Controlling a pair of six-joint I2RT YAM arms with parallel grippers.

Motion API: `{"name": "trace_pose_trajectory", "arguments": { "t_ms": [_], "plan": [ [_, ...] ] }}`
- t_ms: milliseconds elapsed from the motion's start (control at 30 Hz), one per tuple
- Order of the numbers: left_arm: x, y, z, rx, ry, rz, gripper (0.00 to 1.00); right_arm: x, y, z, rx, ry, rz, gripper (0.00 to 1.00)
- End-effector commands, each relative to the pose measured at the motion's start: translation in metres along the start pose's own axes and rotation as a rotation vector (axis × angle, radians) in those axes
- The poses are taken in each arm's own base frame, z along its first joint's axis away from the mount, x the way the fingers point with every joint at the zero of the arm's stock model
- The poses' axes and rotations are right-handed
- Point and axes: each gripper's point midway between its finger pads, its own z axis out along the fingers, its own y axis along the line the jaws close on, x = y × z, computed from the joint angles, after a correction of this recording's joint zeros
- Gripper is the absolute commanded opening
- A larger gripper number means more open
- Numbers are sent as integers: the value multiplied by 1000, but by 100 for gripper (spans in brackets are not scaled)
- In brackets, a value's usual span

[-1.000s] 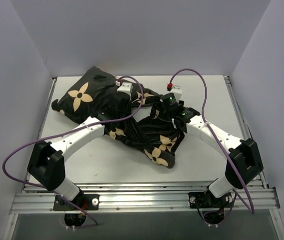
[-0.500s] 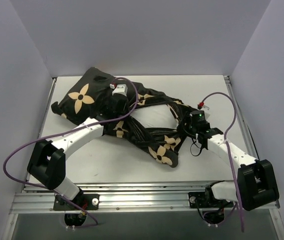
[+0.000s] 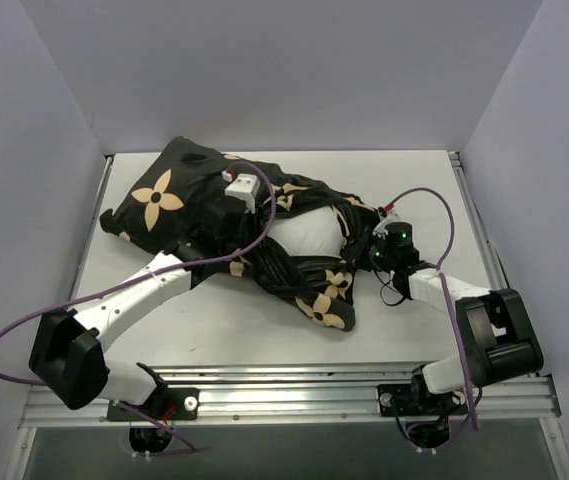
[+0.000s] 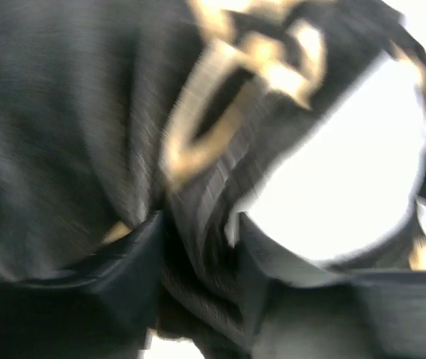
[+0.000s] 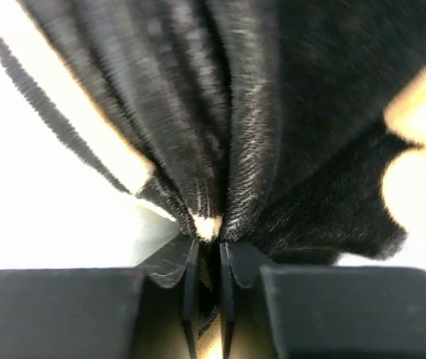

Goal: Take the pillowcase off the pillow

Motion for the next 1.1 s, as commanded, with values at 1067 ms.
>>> {"name": "trace_pose_trajectory", "arguments": {
  "t_ms": [1067],
  "plan": [
    [0, -105, 78, 14, 96, 643, 85, -42, 60, 3, -161, -61, -199, 0]
  ]
}}
